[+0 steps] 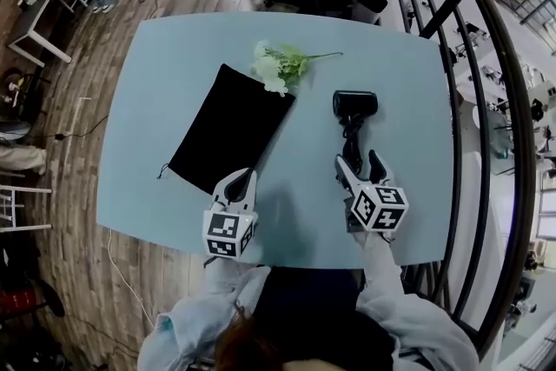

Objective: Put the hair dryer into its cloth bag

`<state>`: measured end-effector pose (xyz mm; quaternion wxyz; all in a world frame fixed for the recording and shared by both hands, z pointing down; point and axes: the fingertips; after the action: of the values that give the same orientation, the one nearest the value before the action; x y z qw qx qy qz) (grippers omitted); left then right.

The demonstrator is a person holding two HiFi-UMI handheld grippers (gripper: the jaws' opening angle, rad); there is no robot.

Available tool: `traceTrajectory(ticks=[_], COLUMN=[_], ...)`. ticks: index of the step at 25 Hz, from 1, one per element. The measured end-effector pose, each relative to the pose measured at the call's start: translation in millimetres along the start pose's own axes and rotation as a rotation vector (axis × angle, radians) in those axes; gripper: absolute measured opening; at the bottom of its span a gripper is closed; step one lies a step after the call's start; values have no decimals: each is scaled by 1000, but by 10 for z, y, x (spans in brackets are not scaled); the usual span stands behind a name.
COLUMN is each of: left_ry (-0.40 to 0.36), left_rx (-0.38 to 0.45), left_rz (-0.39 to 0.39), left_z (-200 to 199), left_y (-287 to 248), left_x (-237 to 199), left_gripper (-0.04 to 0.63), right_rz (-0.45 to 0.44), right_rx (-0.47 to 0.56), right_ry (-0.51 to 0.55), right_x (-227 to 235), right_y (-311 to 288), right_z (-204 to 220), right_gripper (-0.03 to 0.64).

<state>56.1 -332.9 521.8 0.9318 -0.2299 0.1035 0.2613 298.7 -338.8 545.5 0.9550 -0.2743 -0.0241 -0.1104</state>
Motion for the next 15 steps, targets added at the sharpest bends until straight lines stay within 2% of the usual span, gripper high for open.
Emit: traceTrajectory(ticks=[7, 15], left_ry=[-18, -9], left_rx=[-15, -32], left_rz=[3, -25], left_z=[-65, -29], left_y=[-283, -447], left_x=[-76, -221], left_gripper=[17, 17], right_rz=[32, 85], right_rx=[-42, -166], right_ry=[-7, 6], right_x=[175, 340], right_y=[-405, -856], right_z=[-27, 210], right_gripper=[403, 434])
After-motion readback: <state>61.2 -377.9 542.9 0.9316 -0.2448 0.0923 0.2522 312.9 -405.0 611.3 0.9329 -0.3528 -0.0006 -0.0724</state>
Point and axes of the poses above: the fingertips, and each gripper's own axes: y backward along the fingers, x to its right, z out of its underside, and after that the axes turned 11 degrees about y, right-handed
